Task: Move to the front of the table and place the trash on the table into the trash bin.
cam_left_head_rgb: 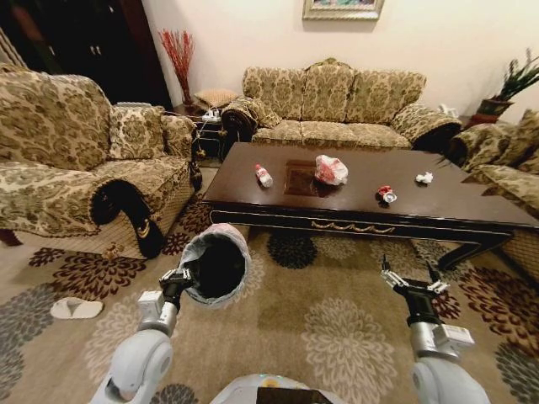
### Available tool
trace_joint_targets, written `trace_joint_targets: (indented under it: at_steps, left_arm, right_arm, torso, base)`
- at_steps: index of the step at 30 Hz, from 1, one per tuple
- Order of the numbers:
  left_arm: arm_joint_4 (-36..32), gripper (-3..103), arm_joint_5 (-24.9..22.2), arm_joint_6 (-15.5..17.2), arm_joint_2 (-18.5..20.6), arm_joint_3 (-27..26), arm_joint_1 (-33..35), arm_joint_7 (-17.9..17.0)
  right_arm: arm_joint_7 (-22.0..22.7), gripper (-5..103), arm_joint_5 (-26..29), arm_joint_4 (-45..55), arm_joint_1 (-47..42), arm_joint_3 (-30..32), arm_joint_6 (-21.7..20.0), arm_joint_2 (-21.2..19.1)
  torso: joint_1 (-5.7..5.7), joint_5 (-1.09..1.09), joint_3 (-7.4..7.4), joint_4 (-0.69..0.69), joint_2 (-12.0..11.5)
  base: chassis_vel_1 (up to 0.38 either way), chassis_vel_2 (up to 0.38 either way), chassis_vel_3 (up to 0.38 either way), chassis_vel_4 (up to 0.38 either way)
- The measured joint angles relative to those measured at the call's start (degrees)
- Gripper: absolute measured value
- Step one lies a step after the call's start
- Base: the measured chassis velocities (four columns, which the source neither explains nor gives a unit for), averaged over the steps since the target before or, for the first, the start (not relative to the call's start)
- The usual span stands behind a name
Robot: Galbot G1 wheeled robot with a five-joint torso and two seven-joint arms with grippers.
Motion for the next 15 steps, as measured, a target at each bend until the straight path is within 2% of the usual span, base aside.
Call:
trace_joint_targets:
  at_steps: [15]
  left_arm:
    - [0.04,2,-0.10,0.00,0.24,0.01,-0.35,0.21]
  right_arm:
    - [-0.24,100,-0.37,0.05,-0.20,0.00,0.60,0.66]
  torso:
    - [1.31,0.00,2.03,0.00,3.36]
  base:
    - [0.000,0.000,0.000,0.000]
